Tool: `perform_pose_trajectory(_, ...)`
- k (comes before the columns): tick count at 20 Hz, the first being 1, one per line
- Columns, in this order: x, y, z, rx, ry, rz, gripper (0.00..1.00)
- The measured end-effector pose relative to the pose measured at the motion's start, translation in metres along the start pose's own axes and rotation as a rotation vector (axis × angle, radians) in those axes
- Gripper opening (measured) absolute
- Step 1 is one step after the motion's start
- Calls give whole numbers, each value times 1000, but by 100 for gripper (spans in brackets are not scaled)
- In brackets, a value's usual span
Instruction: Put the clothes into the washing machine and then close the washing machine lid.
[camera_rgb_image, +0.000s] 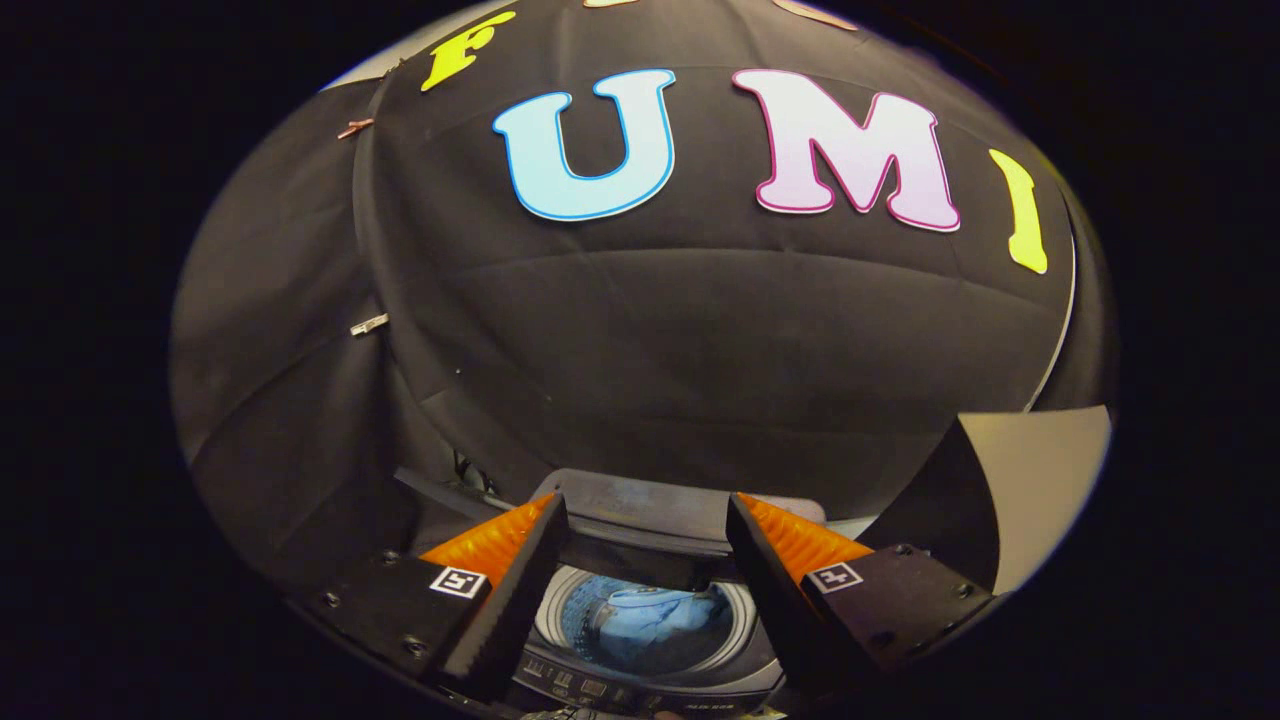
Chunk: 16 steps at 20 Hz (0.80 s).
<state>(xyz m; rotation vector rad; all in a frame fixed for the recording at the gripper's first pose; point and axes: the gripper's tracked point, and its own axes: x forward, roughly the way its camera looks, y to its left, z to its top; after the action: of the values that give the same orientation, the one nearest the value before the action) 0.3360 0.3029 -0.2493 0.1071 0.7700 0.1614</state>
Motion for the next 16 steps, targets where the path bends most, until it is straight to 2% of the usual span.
perform_pose_trajectory(8, -14, -3, -90, -2, 84, 19, 100)
perform_pose_trajectory(16, -33, 8, -91, -32, 67, 43, 100)
